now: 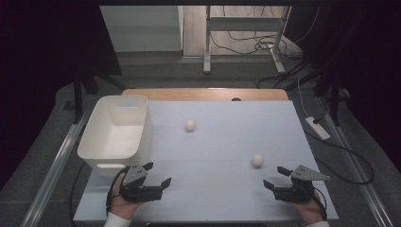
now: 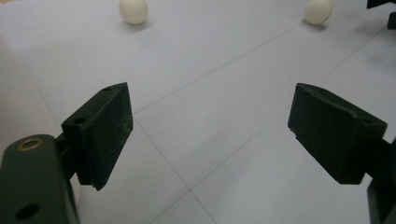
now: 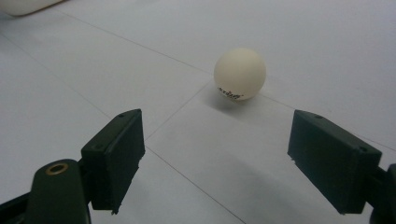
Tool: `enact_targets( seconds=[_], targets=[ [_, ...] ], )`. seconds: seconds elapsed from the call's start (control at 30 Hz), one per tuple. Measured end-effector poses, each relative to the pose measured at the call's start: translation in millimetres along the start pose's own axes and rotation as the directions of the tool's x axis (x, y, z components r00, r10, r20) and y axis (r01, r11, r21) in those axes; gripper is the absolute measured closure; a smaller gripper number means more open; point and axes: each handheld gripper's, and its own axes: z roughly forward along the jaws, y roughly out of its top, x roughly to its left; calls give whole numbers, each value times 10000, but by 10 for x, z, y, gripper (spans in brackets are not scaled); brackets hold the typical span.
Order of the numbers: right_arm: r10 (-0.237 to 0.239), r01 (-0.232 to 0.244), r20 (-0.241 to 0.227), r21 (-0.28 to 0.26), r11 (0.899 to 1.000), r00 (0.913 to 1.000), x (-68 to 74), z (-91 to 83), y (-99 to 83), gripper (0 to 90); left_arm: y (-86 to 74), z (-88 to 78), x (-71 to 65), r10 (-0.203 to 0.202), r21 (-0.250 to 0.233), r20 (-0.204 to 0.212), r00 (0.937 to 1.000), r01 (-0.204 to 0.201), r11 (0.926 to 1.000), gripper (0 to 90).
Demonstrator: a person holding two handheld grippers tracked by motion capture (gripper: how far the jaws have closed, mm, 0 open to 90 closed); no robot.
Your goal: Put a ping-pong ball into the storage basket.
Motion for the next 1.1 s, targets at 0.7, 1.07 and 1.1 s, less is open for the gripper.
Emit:
enact_targets(
  seconds=[0.7,1.07,1.1],
  targets=[
    [-263,259,-191,-192,9995,9995,44,17,36,188,323,351,-125,263,749,122,9996,-271,9968,144],
    [-210,205,-221,-221,9995,9995,16,21,27,188,453,522,-121,232,844,102,9997,-240,9961,142],
    [-212,209,-191,-195,9996,9996,14,21,29,188,460,543,-111,219,885,110,9997,-227,9958,142]
  ],
)
